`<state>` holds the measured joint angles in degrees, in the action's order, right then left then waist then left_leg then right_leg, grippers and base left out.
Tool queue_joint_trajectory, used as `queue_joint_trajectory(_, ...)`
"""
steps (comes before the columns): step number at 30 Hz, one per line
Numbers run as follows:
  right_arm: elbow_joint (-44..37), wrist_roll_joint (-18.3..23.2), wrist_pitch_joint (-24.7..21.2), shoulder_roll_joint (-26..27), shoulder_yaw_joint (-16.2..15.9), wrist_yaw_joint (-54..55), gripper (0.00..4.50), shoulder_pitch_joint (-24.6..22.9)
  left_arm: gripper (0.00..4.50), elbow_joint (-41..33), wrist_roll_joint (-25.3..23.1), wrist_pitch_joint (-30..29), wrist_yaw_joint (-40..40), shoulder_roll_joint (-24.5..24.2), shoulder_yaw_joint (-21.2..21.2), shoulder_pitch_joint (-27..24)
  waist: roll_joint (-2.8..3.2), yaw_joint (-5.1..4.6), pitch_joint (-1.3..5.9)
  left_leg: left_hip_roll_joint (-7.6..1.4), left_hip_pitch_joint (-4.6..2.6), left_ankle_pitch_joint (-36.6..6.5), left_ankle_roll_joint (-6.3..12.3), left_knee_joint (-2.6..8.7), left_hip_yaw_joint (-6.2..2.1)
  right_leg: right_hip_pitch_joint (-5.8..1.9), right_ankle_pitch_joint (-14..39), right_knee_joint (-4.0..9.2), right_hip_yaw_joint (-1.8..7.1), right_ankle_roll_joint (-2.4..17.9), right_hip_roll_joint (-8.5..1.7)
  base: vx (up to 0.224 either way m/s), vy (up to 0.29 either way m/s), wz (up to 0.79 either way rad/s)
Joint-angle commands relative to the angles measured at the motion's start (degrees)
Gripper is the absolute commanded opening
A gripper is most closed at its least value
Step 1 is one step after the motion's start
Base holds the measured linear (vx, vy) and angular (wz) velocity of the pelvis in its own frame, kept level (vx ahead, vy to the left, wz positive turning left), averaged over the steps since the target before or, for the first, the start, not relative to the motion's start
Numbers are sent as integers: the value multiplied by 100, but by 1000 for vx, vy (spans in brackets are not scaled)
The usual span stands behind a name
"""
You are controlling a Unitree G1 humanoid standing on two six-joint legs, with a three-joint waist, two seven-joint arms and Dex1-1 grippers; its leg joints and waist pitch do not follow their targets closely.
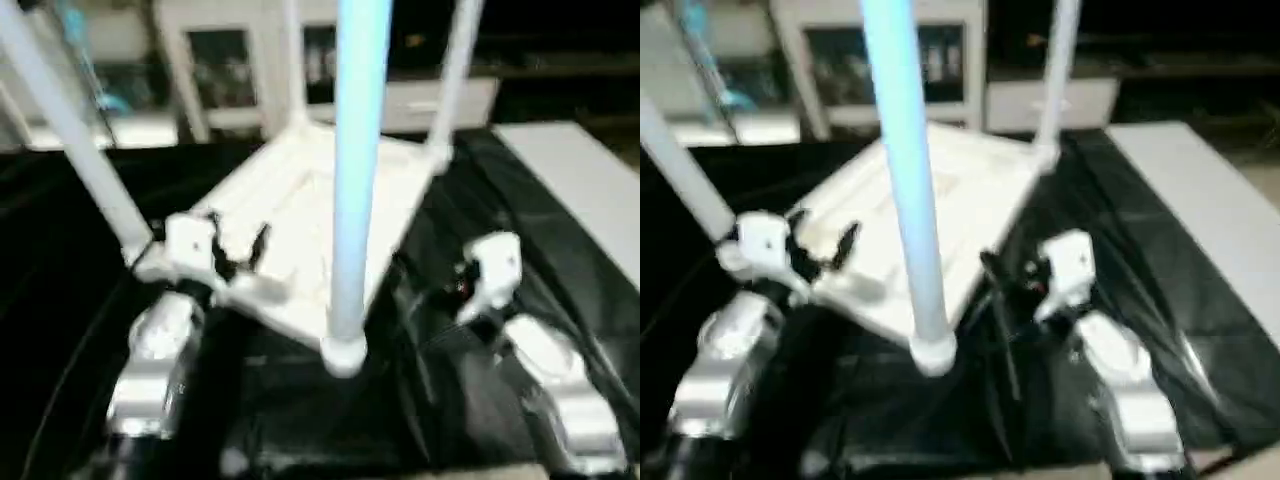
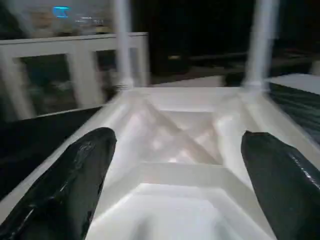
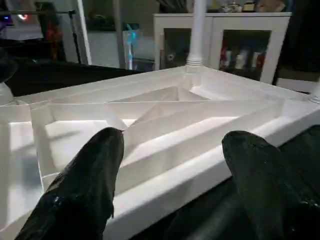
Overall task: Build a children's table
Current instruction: Rotate table base
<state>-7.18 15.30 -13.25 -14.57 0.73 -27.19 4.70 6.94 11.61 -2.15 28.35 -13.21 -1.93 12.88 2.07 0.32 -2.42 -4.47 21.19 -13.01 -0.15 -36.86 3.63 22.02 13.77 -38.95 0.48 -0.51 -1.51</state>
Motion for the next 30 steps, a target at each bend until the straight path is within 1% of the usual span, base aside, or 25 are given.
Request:
queue_joint_trajectory(1,-360,286,-138,-118,-52,-357,348,-102,445,256,128,-214,1093,-508,154,156,68,93,322,-463,57,499,48,333,-66,-312,-1561,509,230,424,-435,0,0,0)
queue_joint_trajectory(2,-407,351,-190,-169,-50,-435,348,-131,445,325,84,-228,1267,-627,206,206,101,58,294,-584,10,173,-29,400,-101,-272,-1142,504,182,660,-418,-15,61,-1)
queue_joint_trajectory(3,-468,369,-204,-277,-72,-558,348,-177,445,404,66,-305,1540,-788,278,286,147,-8,302,-733,-73,-412,-99,520,-182,-295,-707,463,109,1082,-453,-15,61,-1)
queue_joint_trajectory(4,-512,380,-207,-398,-78,-691,348,-222,445,489,47,-383,1826,-965,376,383,153,-22,264,-782,-133,-1146,-63,595,-155,-245,-270,545,63,1321,-476,-33,67,5)
queue_joint_trajectory(5,-518,396,-211,-439,-71,-742,348,-234,445,540,21,-404,1908,-1022,411,432,171,-10,236,-786,-154,-1488,-59,617,-128,-219,-26,574,79,1401,-503,-43,63,14)
queue_joint_trajectory(6,-525,458,-220,-614,-34,-960,348,-273,445,765,-92,-469,2295,-1260,570,654,148,-26,164,-750,-154,-2194,-142,652,-37,-188,657,673,105,1475,-548,-43,63,14)
queue_joint_trajectory(7,-496,519,-238,-766,11,-1152,348,-281,445,999,-198,-455,2642,-1456,724,877,56,0,128,-707,-188,-2667,-241,652,34,-170,1646,769,136,1358,-618,-46,52,12)
queue_joint_trajectory(9,-413,557,-242,-977,42,-1419,348,-251,445,1345,-351,-426,2970,-1583,906,1197,57,18,135,-688,-249,-2824,-307,625,84,-114,2411,851,167,1148,-669,-59,46,10)
queue_joint_trajectory(10,-328,535,-269,-1273,24,-1742,348,-201,445,1757,-452,-343,3346,-1635,1148,1577,41,14,137,-711,-198,-2639,-315,660,118,-136,2593,892,162,1006,-698,-55,47,6)
queue_joint_trajectory(11,-320,548,-302,-1355,18,-1834,348,-194,445,1850,-478,-326,3436,-1636,1209,1665,98,24,153,-724,-190,-2583,-317,670,109,-153,2517,874,157,1007,-720,-38,55,1)
queue_joint_trajectory(12,-329,560,-390,-1570,5,-2042,348,-180,445,2063,-512,-279,3717,-1611,1352,1865,83,8,177,-747,-155,-2435,-287,692,111,-187,2200,852,142,1068,-723,-38,55,1)
queue_joint_trajectory(14,-344,565,-439,-1774,-7,-2238,348,-167,445,2275,-581,-195,3910,-1549,1469,2051,117,-5,193,-774,-103,-2270,-231,720,126,-230,1628,813,125,1226,-729,-18,57,-4)
queue_joint_trajectory(17,-413,592,-472,-2022,-31,-2478,348,-194,445,2512,-681,-130,4137,-1493,1620,2248,92,-10,210,-766,-82,-2084,-43,685,194,-245,1405,824,118,1382,-777,-4,18,-2)
queue_joint_trajectory(18,-479,623,-503,-2177,-41,-2614,348,-216,445,2703,-763,-22,4250,-1435,1737,2386,134,-30,217,-760,-44,-1987,30,680,191,-286,1431,824,99,1400,-790,0,0,0)
queue_joint_trajectory(19,-565,671,-530,-2339,-51,-2772,348,-249,445,2934,-859,90,4408,-1365,1872,2537,92,-31,238,-780,-68,-1946,73,673,213,-264,1305,828,94,1427,-779,0,0,0)
queue_joint_trajectory(20,-565,671,-530,-2339,-51,-2772,348,-249,445,2934,-859,90,4408,-1365,1872,2537,163,-24,239,-772,-92,-1944,102,662,219,-246,1257,835,97,1449,-776,0,0,0)
queue_joint_trajectory(21,-704,690,-570,-2528,-77,-2939,348,-275,445,3285,-1027,238,4594,-1218,2079,2760,190,-29,251,-787,-92,-1878,131,658,227,-263,1045,820,99,1532,-784,0,0,0)
queue_joint_trajectory(22,-789,699,-605,-2638,-93,-3047,348,-287,445,3557,-1154,366,4700,-1114,2214,2914,148,-51,243,-766,-66,-1751,250,660,252,-286,870,865,83,1547,-746,0,0,0)
queue_joint_trajectory(23,-830,702,-621,-2690,-97,-3104,348,-297,445,3710,-1218,441,4756,-1058,2280,2994,164,-15,280,-786,-100,-1640,289,642,246,-306,709,840,84,1575,-765,0,0,0)
queue_joint_trajectory(24,-882,695,-642,-2736,-93,-3134,348,-304,445,3903,-1323,564,4764,-977,2369,3083,171,5,309,-800,-95,-1291,421,617,277,-320,175,802,88,1712,-797,0,0,0)
queue_joint_trajectory(25,-977,701,-686,-2788,-74,-3154,348,-322,445,4152,-1477,736,4724,-870,2491,3182,196,6,317,-792,-47,-985,589,597,287,-352,-181,783,74,1780,-804,0,0,0)
queue_joint_trajectory(26,-1003,705,-701,-2799,-70,-3156,348,-323,445,4204,-1513,770,4710,-847,2519,3202,173,1,323,-793,-42,-865,671,588,290,-351,-327,782,63,1796,-793,0,0,0)
queue_joint_trajectory(27,-1022,708,-712,-2807,-68,-3158,348,-324,445,4242,-1540,795,4699,-829,2540,3218,163,4,327,-803,-30,-755,772,575,288,-360,-446,768,52,1828,-807,0,0,0)
queue_joint_trajectory(28,-1115,750,-754,-2867,-55,-3185,348,-350,418,4381,-1595,886,4741,-763,2601,3272,173,0,333,-807,-32,-779,797,569,298,-364,-362,767,43,1853,-816,0,0,0)
queue_joint_trajectory(30,-1231,785,-784,-2957,-45,-3237,348,-398,410,4502,-1645,927,4819,-668,2681,3322,160,-7,319,-819,-53,-872,811,572,308,-353,-105,804,43,1832,-803,0,0,0)
